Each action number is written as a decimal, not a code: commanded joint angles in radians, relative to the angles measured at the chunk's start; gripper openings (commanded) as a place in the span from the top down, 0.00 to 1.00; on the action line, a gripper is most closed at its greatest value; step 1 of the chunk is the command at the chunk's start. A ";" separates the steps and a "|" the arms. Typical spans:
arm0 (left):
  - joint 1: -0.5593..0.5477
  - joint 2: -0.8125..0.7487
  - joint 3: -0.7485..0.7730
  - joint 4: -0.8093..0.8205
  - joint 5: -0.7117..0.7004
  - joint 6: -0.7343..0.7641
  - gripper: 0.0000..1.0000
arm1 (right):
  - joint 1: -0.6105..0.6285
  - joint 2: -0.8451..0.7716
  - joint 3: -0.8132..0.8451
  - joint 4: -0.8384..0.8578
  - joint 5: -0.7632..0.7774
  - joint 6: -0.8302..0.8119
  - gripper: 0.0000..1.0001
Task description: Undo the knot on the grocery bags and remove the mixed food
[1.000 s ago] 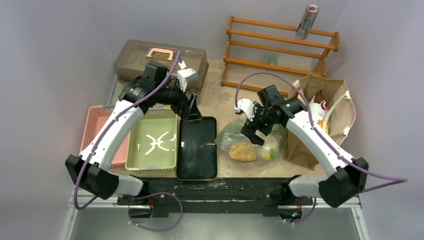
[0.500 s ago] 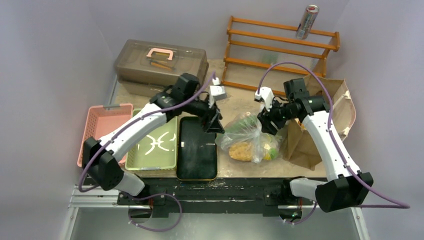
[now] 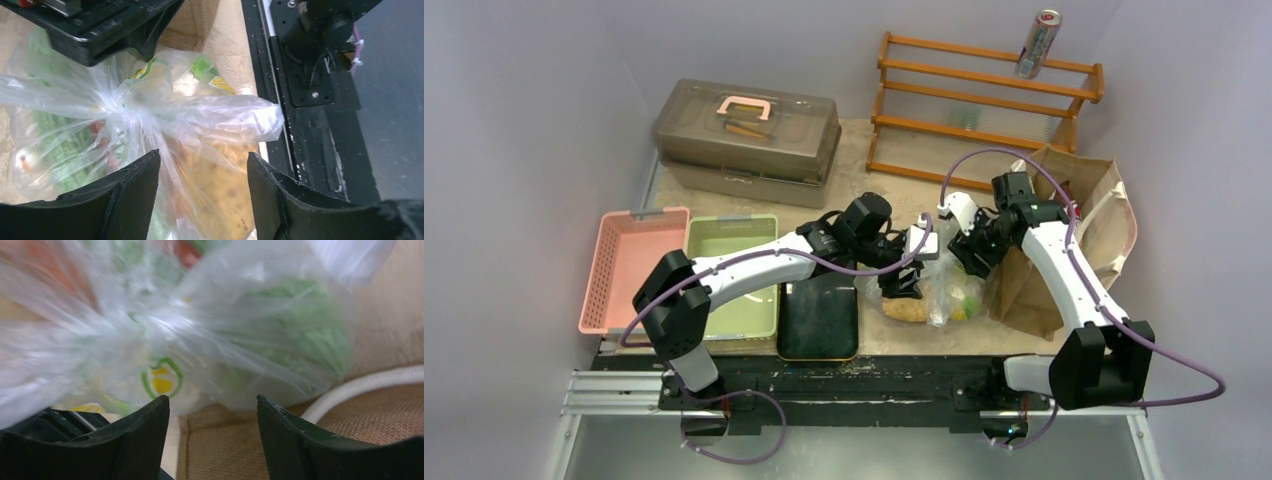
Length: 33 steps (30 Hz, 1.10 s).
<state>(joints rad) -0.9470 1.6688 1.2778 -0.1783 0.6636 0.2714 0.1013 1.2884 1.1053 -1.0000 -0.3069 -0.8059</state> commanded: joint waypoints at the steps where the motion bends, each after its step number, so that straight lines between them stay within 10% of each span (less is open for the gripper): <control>1: -0.013 0.013 -0.013 0.119 -0.067 0.045 0.36 | -0.017 -0.030 -0.060 0.059 0.263 -0.046 0.36; 13: -0.032 0.063 -0.014 0.076 -0.158 0.060 0.35 | -0.295 -0.036 -0.156 0.208 0.387 -0.327 0.27; 24: -0.033 0.101 0.012 0.108 -0.204 0.012 0.41 | -0.299 -0.062 0.064 -0.008 -0.168 -0.219 0.23; 33: -0.033 0.087 -0.026 0.063 -0.170 0.004 0.97 | -0.265 0.036 0.043 0.035 -0.443 -0.288 0.16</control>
<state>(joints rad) -0.9768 1.7882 1.2716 -0.1432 0.4747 0.2798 -0.1745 1.2732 1.1400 -0.9581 -0.5678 -1.0267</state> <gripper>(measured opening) 0.060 0.808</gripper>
